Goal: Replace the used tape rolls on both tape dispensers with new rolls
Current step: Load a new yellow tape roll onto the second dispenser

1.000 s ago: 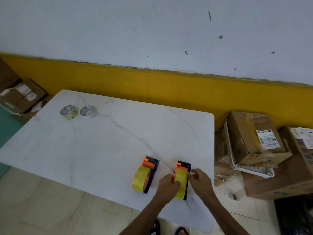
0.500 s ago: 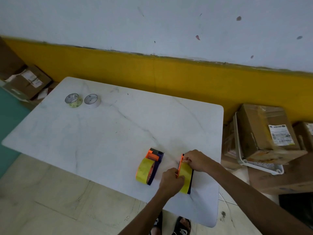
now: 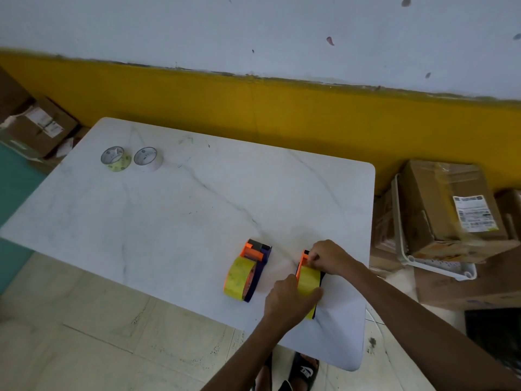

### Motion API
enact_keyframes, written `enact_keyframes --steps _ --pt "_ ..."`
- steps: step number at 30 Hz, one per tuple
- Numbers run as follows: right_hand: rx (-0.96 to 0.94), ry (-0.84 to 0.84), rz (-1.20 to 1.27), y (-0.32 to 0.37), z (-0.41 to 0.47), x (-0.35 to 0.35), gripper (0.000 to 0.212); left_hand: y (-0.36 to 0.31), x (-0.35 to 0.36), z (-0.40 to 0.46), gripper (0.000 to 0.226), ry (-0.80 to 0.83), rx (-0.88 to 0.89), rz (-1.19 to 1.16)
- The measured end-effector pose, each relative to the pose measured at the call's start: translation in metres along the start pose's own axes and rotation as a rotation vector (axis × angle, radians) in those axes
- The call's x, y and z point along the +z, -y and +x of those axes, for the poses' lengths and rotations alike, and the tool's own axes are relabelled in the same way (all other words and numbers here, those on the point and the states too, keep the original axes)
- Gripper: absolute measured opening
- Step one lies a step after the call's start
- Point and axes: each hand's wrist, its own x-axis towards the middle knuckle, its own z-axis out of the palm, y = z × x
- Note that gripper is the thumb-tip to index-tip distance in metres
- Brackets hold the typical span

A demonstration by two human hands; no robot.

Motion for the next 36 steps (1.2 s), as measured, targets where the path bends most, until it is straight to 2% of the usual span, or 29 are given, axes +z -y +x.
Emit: enact_keyframes --steps 3,6,9,12,15,17,22,24,29,32,36 --pt "0.001 0.074 -0.001 -0.001 0.007 -0.004 0.022 -0.003 -0.003 0.002 0.061 -0.021 0.031 0.172" --pt "0.017 0.082 -0.070 0.003 0.011 -0.002 0.041 -0.004 -0.003 0.004 0.065 -0.061 0.055 0.283" --pt "0.085 0.062 -0.100 0.003 0.017 0.002 0.032 -0.005 -0.002 0.006 0.066 -0.065 0.052 0.316" --pt "0.107 0.100 -0.165 0.006 0.017 0.000 0.043 -0.006 -0.003 0.006 0.065 -0.055 0.053 0.346" --pt "0.044 0.056 -0.205 0.007 0.013 0.000 0.041 -0.006 -0.005 0.007 0.065 -0.050 0.068 0.378" --pt "0.026 0.025 -0.174 0.001 0.013 0.003 0.039 -0.006 -0.008 0.008 0.068 -0.032 0.079 0.410" --pt "0.054 0.103 -0.090 -0.013 0.022 -0.007 0.044 -0.002 -0.007 0.007 0.073 -0.007 0.101 0.478" --pt "0.051 0.096 -0.062 -0.013 0.025 -0.007 0.040 -0.001 -0.007 0.007 0.073 0.001 0.092 0.470" --pt "-0.046 -0.006 -0.059 -0.012 0.022 0.000 0.039 -0.003 -0.014 0.008 0.079 0.018 0.080 0.471" --pt "-0.089 -0.137 -0.062 -0.021 0.016 -0.004 0.040 -0.002 -0.019 0.007 0.078 0.033 0.071 0.488" --pt "-0.065 -0.309 -0.028 -0.045 0.015 -0.009 0.055 0.005 -0.019 -0.004 0.075 0.059 0.046 0.489"
